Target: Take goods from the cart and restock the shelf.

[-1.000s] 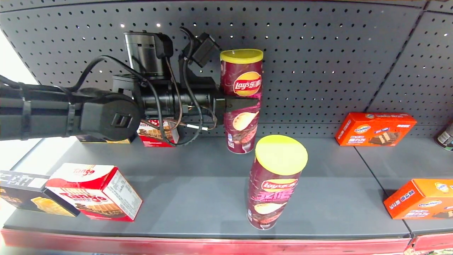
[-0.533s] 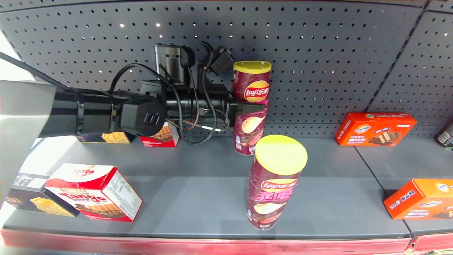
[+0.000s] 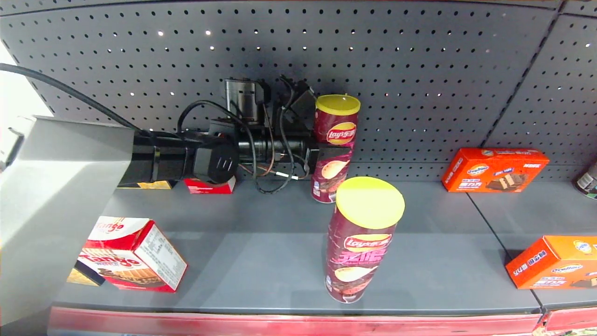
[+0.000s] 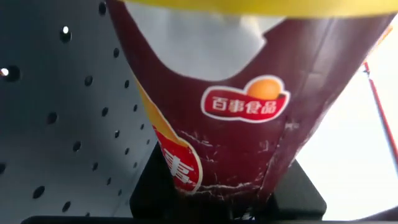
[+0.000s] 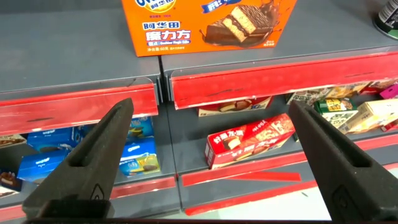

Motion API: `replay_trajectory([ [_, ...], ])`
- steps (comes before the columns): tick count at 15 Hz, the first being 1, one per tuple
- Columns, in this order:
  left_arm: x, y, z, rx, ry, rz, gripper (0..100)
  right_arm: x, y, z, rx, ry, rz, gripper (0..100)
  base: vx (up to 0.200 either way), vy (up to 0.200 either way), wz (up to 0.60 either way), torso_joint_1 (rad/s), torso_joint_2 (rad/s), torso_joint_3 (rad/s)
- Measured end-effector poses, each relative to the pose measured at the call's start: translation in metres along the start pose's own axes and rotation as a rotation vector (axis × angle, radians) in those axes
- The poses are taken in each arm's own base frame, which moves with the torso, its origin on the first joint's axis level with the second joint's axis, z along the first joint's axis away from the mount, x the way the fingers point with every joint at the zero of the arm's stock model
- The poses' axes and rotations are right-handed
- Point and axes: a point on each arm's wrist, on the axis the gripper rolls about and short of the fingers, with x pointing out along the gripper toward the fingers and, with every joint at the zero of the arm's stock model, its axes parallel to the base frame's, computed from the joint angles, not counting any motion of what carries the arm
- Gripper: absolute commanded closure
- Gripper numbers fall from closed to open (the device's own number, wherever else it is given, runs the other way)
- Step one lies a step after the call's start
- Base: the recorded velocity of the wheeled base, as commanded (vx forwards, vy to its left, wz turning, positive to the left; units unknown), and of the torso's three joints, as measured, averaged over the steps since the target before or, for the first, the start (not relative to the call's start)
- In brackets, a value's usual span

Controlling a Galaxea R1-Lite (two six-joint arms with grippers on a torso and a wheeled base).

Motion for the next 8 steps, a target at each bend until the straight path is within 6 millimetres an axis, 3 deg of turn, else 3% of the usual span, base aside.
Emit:
replay_trajectory([
  [8, 0.011, 0.012, -0.021, 0.037, 0.008, 0.005, 100, 0.0, 0.0, 0.0, 0.0, 0.001, 0.0, 0, 0.0, 0.0, 0.0, 0.0, 0.0, 0.0],
])
